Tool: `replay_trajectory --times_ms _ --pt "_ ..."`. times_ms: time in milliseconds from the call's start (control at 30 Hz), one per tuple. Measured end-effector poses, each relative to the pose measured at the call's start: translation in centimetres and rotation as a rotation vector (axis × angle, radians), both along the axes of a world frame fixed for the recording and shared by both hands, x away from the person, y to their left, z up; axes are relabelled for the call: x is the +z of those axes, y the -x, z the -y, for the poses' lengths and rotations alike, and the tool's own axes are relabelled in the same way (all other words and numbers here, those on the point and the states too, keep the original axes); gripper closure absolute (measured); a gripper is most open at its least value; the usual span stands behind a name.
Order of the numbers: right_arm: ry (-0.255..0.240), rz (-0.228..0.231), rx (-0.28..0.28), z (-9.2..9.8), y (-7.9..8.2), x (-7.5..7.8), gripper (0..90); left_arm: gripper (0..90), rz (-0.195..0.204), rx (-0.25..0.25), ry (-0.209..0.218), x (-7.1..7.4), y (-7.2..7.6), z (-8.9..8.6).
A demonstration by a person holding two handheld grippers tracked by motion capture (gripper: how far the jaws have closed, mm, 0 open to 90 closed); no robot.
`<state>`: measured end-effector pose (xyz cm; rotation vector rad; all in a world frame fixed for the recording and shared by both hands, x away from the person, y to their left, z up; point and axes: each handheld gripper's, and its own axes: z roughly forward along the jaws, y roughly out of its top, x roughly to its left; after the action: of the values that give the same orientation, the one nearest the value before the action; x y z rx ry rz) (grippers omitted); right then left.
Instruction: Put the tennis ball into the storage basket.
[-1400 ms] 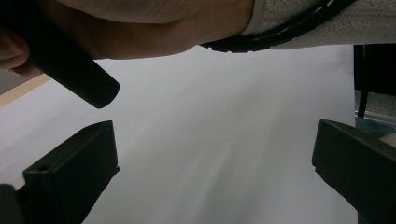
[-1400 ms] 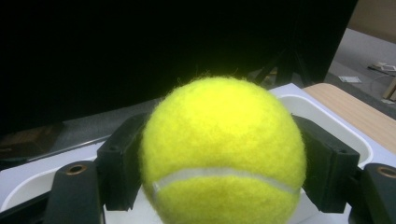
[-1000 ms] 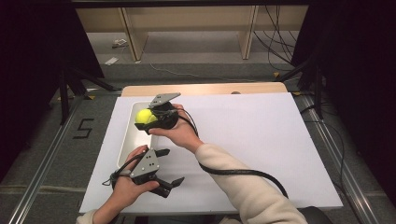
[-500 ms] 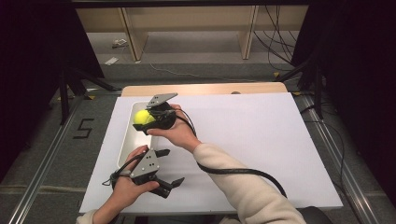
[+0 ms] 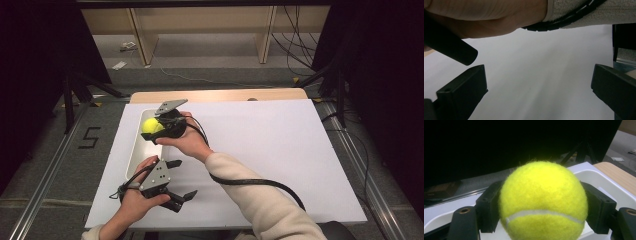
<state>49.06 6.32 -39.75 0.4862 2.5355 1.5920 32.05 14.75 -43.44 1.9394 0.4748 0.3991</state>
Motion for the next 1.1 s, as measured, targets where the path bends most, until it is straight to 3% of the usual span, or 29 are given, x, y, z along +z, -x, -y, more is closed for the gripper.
replay_trajectory --times_ms 1100 --pt "0.031 -0.026 0.023 -1.4 -0.4 -1.0 26.8 0.0 0.005 -0.005 -0.012 0.0 0.1 0.1"
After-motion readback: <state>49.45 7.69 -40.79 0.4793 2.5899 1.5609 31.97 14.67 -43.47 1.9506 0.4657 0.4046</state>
